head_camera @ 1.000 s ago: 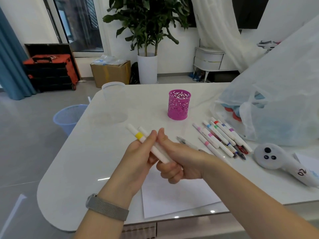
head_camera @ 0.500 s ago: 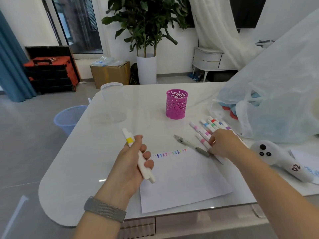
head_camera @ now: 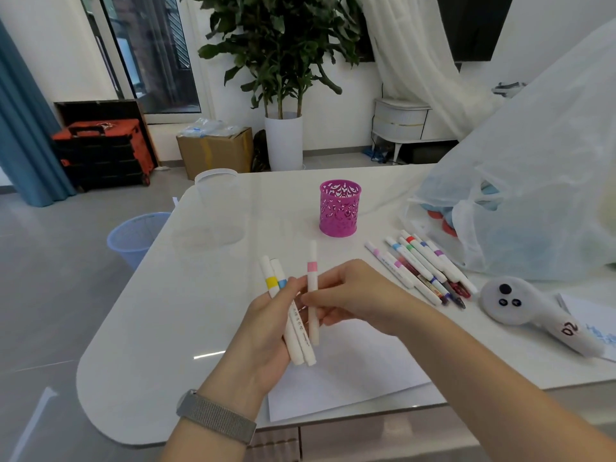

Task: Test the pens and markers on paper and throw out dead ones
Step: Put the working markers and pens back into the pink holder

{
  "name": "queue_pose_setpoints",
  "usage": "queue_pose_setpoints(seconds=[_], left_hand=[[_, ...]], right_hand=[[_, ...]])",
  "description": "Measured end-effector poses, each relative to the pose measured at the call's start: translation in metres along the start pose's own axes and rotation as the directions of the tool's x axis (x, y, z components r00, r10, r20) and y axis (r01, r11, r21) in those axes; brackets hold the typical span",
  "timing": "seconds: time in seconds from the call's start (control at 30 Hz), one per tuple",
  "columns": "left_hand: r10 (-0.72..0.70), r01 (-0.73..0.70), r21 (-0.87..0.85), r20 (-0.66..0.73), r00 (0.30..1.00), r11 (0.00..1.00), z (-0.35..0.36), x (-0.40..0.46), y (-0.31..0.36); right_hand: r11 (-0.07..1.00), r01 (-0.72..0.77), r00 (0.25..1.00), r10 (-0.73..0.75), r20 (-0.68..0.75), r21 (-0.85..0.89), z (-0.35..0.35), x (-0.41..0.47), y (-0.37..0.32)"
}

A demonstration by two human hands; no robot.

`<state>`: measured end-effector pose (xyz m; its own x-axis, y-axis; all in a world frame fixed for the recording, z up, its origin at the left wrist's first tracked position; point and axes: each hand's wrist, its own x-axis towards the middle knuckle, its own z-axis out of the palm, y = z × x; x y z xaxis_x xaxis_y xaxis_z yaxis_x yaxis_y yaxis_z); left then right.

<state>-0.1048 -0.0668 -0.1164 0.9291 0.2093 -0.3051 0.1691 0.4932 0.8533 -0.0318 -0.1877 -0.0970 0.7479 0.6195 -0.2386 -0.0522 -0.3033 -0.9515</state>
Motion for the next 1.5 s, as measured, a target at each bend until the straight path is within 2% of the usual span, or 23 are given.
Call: queue_pose_setpoints(seconds=[0.07, 0.17, 0.33, 0.37, 0.43, 0.5, 0.53, 0.63, 0.73, 0.83, 0.9, 0.97, 1.0, 1.03, 1.07, 1.1, 1.13, 1.17, 1.27, 1.33, 1.37, 1.43, 1.5], left_hand=[[0.001, -0.001, 0.047, 0.007, 1.0, 0.999, -0.003, 0.0, -0.001], [-0.033, 0.029, 0.106, 0.037, 0.999, 0.994, -0.005, 0.0, -0.003], [-0.082, 0.075, 0.084, 0.089, 0.993, 0.994, -0.003, -0.002, -0.006], [-0.082, 0.077, 0.061, 0.088, 0.993, 0.995, -0.003, -0.003, -0.005], [-0.073, 0.072, 0.023, 0.075, 0.994, 0.997, -0.001, -0.003, -0.002], [-0.058, 0.058, 0.016, 0.042, 0.997, 0.998, 0.0, -0.005, 0.001], [-0.055, 0.054, 0.019, 0.022, 0.998, 0.998, 0.0, -0.005, 0.002], [-0.056, 0.057, 0.033, -0.034, 0.998, 0.998, -0.001, -0.004, 0.002], [-0.023, 0.027, 0.063, -0.066, 0.998, 0.998, 0.001, -0.006, 0.002], [0.023, -0.015, 0.1, -0.08, 0.996, 0.995, 0.002, -0.007, 0.002], [0.035, -0.023, 0.107, -0.105, 0.994, 0.994, 0.001, -0.007, 0.003], [0.041, -0.03, 0.076, -0.139, 0.99, 0.997, -0.001, -0.006, 0.003], [0.048, -0.042, 0.044, -0.15, 0.988, 0.998, -0.002, -0.005, 0.004], [0.06, -0.06, 0.0, -0.153, 0.986, 0.998, -0.002, -0.004, 0.004], [0.07, -0.078, -0.052, -0.144, 0.987, 0.996, -0.003, -0.001, 0.004], [0.075, -0.087, -0.088, -0.133, 0.988, 0.992, -0.002, 0.0, 0.004], [0.077, -0.09, -0.102, -0.124, 0.989, 0.991, -0.002, 0.001, 0.005], [0.078, -0.091, -0.112, -0.117, 0.99, 0.99, 0.0, 0.002, 0.006], [0.101, -0.114, -0.158, -0.092, 0.991, 0.981, 0.003, -0.001, 0.008], [0.134, -0.151, -0.149, -0.116, 0.984, 0.977, 0.002, -0.003, 0.007], [0.151, -0.173, -0.149, -0.144, 0.978, 0.974, 0.001, -0.003, 0.006], [0.171, -0.203, -0.151, -0.201, 0.964, 0.967, -0.003, -0.004, 0.007], [0.161, -0.2, -0.157, -0.232, 0.959, 0.967, -0.005, -0.004, 0.008]], right_hand=[[1.0, 0.024, 1.0, -0.024, -0.006, -0.002, 0.003, 0.002, 0.001], [0.999, -0.011, 0.997, 0.015, 0.074, -0.047, 0.002, 0.004, 0.004], [0.991, -0.04, 0.979, 0.065, 0.193, -0.128, -0.005, -0.001, 0.002], [0.988, -0.02, 0.989, 0.042, 0.144, -0.156, -0.01, -0.002, 0.0], [0.965, 0.02, 0.981, -0.069, -0.18, -0.26, -0.028, 0.003, 0.005], [0.858, -0.078, 0.818, -0.236, -0.525, -0.508, -0.053, 0.012, 0.023], [0.75, -0.207, 0.761, -0.28, -0.585, -0.629, -0.063, 0.015, 0.034], [0.48, -0.447, 0.778, -0.208, -0.593, -0.755, -0.08, 0.02, 0.062], [0.378, -0.491, 0.78, -0.211, -0.59, -0.785, -0.083, 0.028, 0.071], [0.204, -0.567, 0.763, -0.235, -0.602, -0.798, -0.077, 0.04, 0.07], [0.152, -0.596, 0.757, -0.219, -0.615, -0.788, -0.071, 0.044, 0.07], [0.172, -0.59, 0.762, -0.202, -0.615, -0.788, -0.067, 0.043, 0.064], [0.236, -0.553, 0.784, -0.179, -0.595, -0.799, -0.066, 0.04, 0.057], [0.369, -0.459, 0.828, -0.151, -0.54, -0.808, -0.064, 0.036, 0.047], [0.577, -0.344, 0.873, -0.094, -0.478, -0.741, -0.058, 0.029, 0.035], [0.787, -0.229, 0.92, -0.018, -0.393, -0.572, -0.048, 0.02, 0.023], [0.911, -0.139, 0.959, 0.026, -0.284, -0.387, -0.035, 0.01, 0.012], [0.957, -0.07, 0.986, 0.024, -0.164, -0.28, -0.022, 0.003, 0.006], [0.957, 0.052, 0.985, -0.002, 0.174, -0.284, 0.008, -0.008, -0.001], [0.956, 0.044, 0.967, 0.033, 0.255, -0.291, 0.006, -0.007, -0.001], [0.953, 0.038, 0.979, 0.025, 0.202, -0.301, 0.0, -0.005, -0.001], [0.873, -0.016, 0.995, -0.036, -0.097, -0.488, -0.022, 0.003, 0.006], [0.574, -0.262, 0.884, -0.181, -0.432, -0.776, -0.051, 0.011, 0.023]])
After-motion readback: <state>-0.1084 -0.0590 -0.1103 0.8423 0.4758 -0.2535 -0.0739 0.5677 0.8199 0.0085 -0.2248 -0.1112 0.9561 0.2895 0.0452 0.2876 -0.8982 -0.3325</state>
